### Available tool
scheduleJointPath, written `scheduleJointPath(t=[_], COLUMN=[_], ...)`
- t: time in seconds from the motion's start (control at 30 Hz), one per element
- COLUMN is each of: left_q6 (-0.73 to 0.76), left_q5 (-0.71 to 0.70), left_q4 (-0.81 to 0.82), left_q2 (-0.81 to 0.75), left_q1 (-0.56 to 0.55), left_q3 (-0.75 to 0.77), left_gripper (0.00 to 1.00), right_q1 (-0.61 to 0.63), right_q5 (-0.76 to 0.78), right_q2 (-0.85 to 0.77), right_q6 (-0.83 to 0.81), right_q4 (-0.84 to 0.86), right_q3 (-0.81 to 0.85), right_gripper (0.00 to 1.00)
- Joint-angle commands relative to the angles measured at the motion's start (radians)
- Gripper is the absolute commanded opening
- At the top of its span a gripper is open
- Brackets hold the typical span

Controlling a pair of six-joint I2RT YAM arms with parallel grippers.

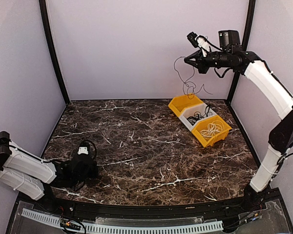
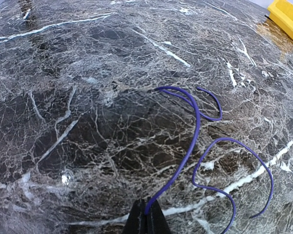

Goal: Untangle the cables

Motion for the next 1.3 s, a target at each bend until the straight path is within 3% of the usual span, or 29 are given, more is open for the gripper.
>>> scheduleJointPath(t=[0.0, 0.3, 0.47, 0.5, 0.8, 0.93, 1.07, 1.27], left_q6=[-0.006, 0.002, -0.011, -0.023, -0.028, 0.132, 0.346, 0.611], left_q5=[-0.004, 0.059, 0.026, 0.012, -0.017, 0.024, 0.127, 0.354], left_q4=[-0.038, -0.059, -0.158, -0.181, -0.349, -0.265, -0.082, 0.111], left_q2=[-0.024, -0.033, -0.127, -0.156, -0.327, -0.410, -0.448, -0.354], left_q1=[0.005, 0.000, -0.012, -0.014, -0.017, -0.018, -0.019, -0.018], left_q3=[0.017, 0.058, 0.094, 0.102, 0.169, 0.179, 0.179, 0.239], left_gripper=[0.00, 0.33, 0.45, 0.51, 0.62, 0.64, 0.66, 0.67], right_q1=[-0.008, -0.013, -0.012, -0.010, 0.045, 0.075, 0.115, 0.208], right_q5=[0.032, -0.011, -0.090, -0.105, -0.161, -0.169, -0.201, -0.239], right_q2=[0.010, 0.027, -0.004, -0.011, -0.047, -0.064, -0.069, -0.062], right_q6=[0.004, 0.027, 0.035, 0.036, 0.001, -0.013, -0.033, -0.088], right_q4=[0.085, 0.105, 0.106, 0.107, 0.073, 0.060, 0.025, -0.059], right_q3=[0.032, 0.020, -0.014, -0.025, -0.091, -0.098, -0.085, -0.071], right_gripper=[0.00, 0.00, 0.00, 0.00, 0.00, 0.00, 0.00, 0.00])
